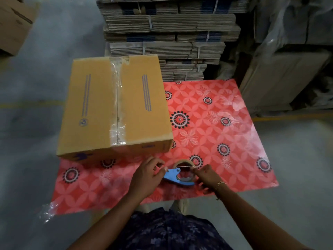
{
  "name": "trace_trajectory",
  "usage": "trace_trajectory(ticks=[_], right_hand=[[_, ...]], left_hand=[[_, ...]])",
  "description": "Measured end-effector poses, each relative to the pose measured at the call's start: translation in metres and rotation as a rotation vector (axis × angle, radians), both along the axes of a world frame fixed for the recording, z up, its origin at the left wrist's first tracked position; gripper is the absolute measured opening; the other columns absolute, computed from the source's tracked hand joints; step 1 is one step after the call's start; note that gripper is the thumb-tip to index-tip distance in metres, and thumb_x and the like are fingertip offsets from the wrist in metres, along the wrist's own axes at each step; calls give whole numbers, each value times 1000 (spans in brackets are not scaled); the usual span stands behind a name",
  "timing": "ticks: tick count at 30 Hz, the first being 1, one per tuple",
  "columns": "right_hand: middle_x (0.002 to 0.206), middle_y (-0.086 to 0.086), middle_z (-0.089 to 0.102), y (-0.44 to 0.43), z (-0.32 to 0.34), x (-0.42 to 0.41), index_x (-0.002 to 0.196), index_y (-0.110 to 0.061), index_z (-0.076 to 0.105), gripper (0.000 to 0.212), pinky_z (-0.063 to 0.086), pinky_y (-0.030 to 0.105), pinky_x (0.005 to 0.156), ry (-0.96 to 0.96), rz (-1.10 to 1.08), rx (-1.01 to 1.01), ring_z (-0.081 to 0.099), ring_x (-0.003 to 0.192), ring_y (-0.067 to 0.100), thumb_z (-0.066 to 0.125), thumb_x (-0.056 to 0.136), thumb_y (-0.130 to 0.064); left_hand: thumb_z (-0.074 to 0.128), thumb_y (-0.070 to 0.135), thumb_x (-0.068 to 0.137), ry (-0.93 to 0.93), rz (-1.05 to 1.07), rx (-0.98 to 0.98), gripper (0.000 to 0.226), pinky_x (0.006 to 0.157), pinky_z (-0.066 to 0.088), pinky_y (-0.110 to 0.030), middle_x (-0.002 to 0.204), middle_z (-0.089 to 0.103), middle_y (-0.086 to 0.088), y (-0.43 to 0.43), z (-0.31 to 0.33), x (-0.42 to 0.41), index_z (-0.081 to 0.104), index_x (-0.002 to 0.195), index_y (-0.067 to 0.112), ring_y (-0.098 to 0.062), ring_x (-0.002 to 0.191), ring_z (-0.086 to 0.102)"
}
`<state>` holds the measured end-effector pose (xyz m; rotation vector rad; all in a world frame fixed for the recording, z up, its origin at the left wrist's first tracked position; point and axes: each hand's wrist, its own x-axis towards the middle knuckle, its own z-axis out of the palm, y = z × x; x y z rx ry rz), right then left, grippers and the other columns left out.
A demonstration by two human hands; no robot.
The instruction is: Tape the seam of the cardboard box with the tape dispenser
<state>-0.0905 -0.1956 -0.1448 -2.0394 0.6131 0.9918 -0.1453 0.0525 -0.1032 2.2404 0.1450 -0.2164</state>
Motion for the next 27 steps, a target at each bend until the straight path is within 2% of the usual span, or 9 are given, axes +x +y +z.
trace_trajectory(ticks=[2,6,9,12,14,18,21,24,27], right_hand=[[86,14,71,6,-12,-3,108,-11,43,71,57,35,50,-17,26,-19,71,61,30,65,75,-69],[102,11,67,11,-27,-4,110,-12,45,70,58,42,77,-101,122,-100,69,90,33,64,72,-67],[97,11,65,9,-31,1,113,-6,51,57,48,30,62,-97,209,-101,63,79,24,62,81,-52],[74,10,60,8,-35,3,97,-7,54,36,45,21,39,-94,112,19,58,42,13,67,80,-36],[72,11,58,4,-36,2,90,-12,50,27,42,20,38,-108,60,78,56,40,14,70,80,-27],[83,8,71,-10,-40,5,88,-31,49,35,61,50,61,-208,59,128,70,68,29,73,70,-49],[82,16,72,-21,-17,22,88,-35,49,27,59,58,56,-371,133,222,72,73,40,69,79,-50],[83,15,74,-17,46,55,98,-18,52,19,59,50,53,-568,230,344,74,73,35,67,93,-27],[82,-4,70,-8,113,95,100,-19,54,21,53,28,51,-689,388,474,66,70,8,67,84,-13]], left_hand=[[60,46,87,116,86,-84,23,79,51,-31,103,65,14,-9,-8,1,68,100,29,-6,91,62],[66,30,93,174,176,-87,11,83,51,-31,107,65,10,-23,-12,-5,68,102,24,-9,95,62],[67,26,92,160,247,-86,9,81,49,-30,103,65,11,-34,-11,-10,68,99,20,-11,95,62],[69,26,91,120,332,-105,9,78,48,-24,102,66,9,-39,-12,-16,70,97,20,-9,93,63],[69,25,91,127,389,-126,8,77,48,-25,103,67,5,-40,-13,-18,70,98,20,-9,93,63],[66,41,84,176,528,-252,11,77,53,-36,95,71,-2,-32,-10,-19,68,89,31,-20,88,67],[64,24,94,179,625,-325,9,72,46,-31,90,72,-3,-21,-4,-8,68,86,24,-27,89,66],[58,30,98,324,725,-597,18,63,45,-26,87,70,-2,-15,19,15,69,91,16,-24,81,65],[47,56,96,600,522,-924,48,66,51,-33,89,72,-8,-21,60,33,72,106,16,-23,74,69]])
